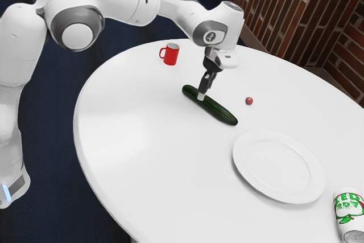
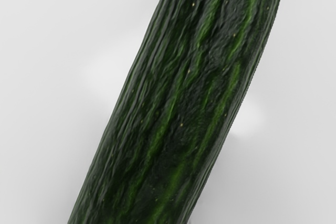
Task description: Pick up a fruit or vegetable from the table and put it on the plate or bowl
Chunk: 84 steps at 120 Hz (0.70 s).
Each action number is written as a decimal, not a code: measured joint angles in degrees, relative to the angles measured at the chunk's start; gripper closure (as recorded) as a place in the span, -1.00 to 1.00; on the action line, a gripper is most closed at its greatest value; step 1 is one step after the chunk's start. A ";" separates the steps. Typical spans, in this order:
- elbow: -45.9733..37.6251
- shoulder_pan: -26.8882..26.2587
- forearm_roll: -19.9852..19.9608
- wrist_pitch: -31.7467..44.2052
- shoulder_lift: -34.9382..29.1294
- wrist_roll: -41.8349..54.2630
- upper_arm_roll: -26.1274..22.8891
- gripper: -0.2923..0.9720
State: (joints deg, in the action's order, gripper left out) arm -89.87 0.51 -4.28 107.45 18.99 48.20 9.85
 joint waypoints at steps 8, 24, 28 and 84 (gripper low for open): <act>0.01 0.01 -0.16 0.12 0.29 0.22 0.00 -0.54; 0.02 0.03 -0.34 0.31 1.33 0.61 0.07 -0.54; 0.02 0.08 -0.37 0.35 1.60 0.69 0.07 -0.54; 0.02 0.36 -0.85 1.05 3.93 1.52 0.26 -0.54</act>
State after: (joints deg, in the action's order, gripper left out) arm -89.85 0.88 -5.13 108.50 22.92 49.72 10.11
